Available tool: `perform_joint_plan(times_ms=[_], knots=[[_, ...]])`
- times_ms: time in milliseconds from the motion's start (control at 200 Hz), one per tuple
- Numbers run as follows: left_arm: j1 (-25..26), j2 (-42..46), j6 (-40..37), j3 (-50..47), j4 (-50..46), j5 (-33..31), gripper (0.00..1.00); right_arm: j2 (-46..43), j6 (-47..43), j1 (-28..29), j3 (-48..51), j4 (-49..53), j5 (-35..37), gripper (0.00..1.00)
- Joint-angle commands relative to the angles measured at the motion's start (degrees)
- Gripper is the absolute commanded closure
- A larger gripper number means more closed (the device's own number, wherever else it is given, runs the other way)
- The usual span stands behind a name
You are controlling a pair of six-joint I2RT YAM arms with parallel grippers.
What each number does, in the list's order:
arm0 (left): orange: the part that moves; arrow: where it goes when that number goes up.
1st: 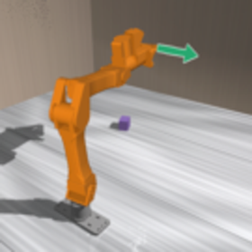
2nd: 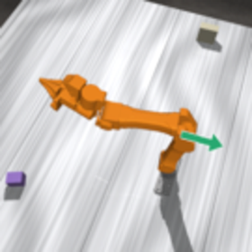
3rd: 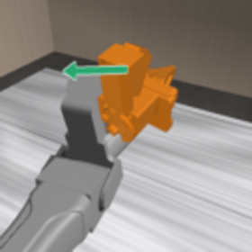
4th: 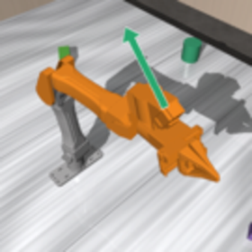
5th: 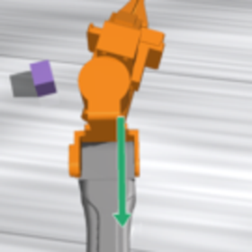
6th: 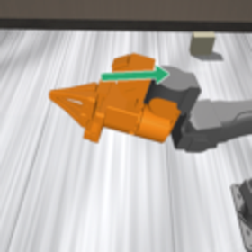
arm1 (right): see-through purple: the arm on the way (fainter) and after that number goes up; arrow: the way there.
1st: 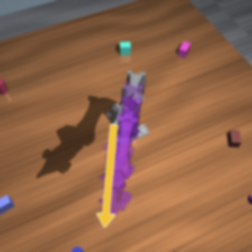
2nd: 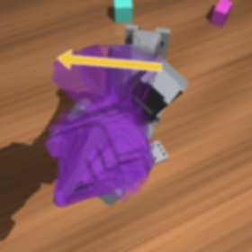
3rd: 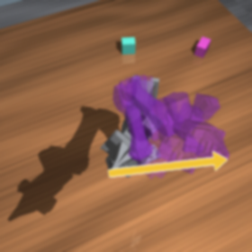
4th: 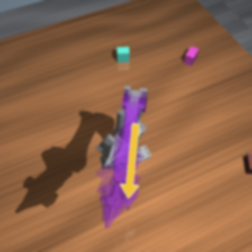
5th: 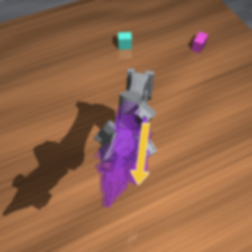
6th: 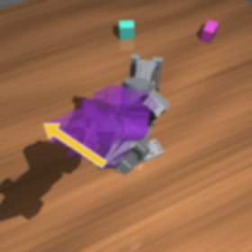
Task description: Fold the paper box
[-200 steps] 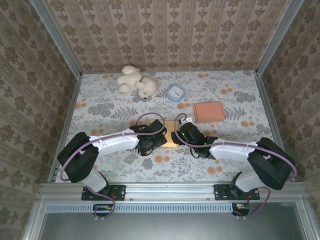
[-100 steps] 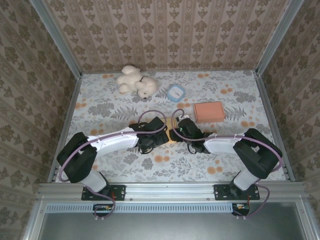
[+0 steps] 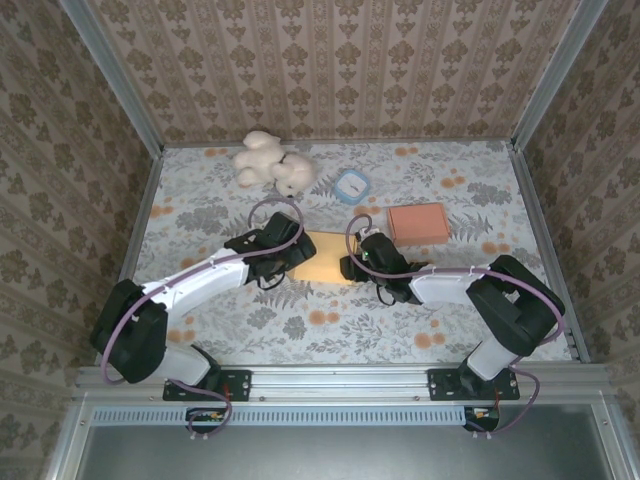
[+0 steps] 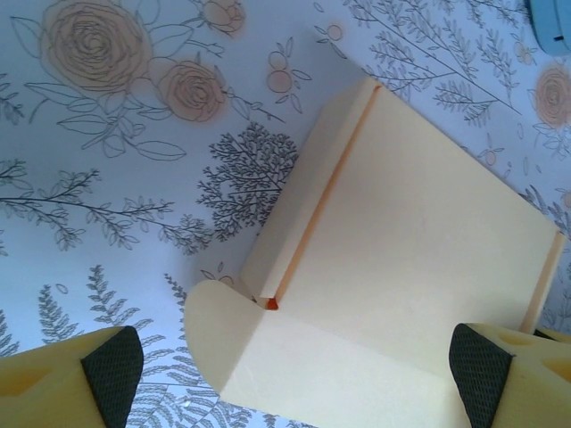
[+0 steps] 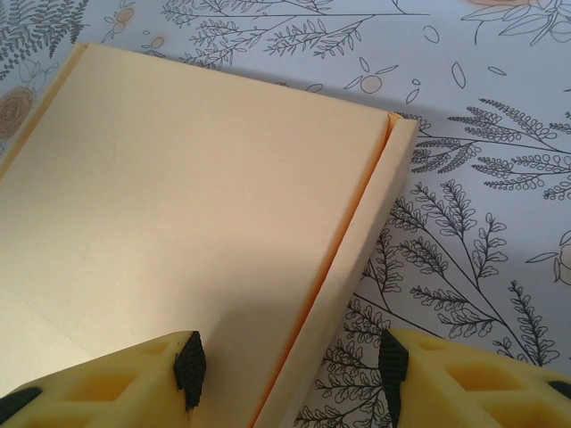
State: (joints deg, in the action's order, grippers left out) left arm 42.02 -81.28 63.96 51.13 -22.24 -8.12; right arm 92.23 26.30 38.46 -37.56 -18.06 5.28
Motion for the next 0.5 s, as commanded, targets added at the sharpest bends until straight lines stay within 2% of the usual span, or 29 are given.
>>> perform_joint_plan(times_ms=[0,250,495], knots=[[0.36,-2.60,-1.64,0.09,2.25,0.36,0.07,2.94,-0.47,-0.80,-0.38,2.66,-1.40,0.43],[-0.59,-10.35,-2.69,2.97,3.34,0.64,0.10,4.39,-0.16,-1.20,-1.02,2.07,-2.71,0.44],[0.18,-11.24,-1.04,2.36,5.45,3.20,0.14,4.33,-0.05,-1.54,-1.28,2.40,-3.09,0.44]])
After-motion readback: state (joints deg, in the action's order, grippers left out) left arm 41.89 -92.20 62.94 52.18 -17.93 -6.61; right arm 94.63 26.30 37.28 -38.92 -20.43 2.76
